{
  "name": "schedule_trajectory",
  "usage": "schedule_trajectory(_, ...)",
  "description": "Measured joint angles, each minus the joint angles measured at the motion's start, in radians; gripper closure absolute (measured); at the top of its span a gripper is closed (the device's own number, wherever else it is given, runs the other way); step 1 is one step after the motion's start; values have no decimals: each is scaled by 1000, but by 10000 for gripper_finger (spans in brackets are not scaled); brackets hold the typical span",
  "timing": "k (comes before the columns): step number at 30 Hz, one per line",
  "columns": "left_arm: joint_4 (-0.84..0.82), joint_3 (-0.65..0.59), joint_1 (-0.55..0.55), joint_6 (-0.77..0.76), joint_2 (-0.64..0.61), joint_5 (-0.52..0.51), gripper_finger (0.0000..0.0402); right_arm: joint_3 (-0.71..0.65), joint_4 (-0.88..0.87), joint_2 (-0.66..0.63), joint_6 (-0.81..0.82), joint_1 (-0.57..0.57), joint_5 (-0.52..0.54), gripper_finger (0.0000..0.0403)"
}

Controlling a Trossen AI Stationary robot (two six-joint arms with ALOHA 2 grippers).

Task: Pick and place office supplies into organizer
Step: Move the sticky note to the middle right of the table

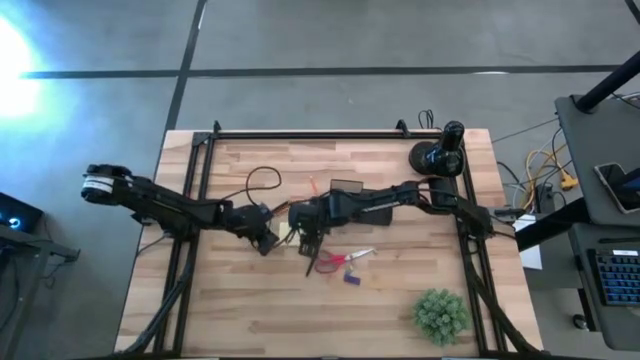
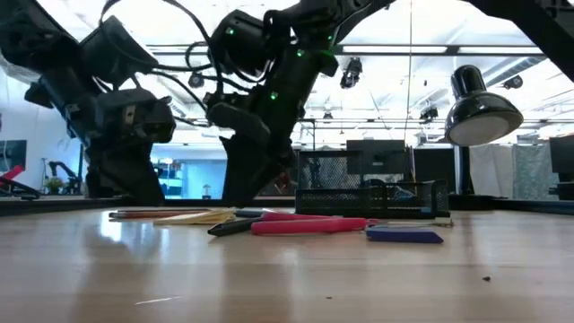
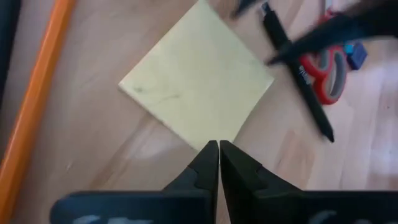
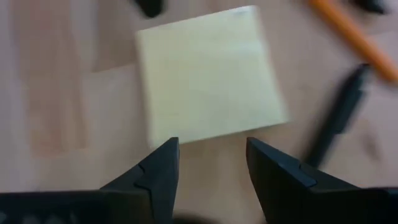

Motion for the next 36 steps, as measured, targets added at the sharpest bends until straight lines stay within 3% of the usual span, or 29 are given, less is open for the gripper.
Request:
schedule_trajectory(4,17,2,3,0,20,-20,402,17,-6,-9,1,-18,33,228)
schedule_trajectory(11,139,0,4,-4,179,-5,401,30,-5,-9,-37,-50,32,228)
schedule_trajectory(15,165,0,12,-9,218,9,401,27,-4,-4,-66,-67,-39,229)
schedule_trajectory(21,171,0,23,-7,226,28,401,24,9,22,-117,-73,-158,229)
schedule_trajectory(36,202,0,35,-8,226,44,401,24,45,49,-161,-75,-104,229)
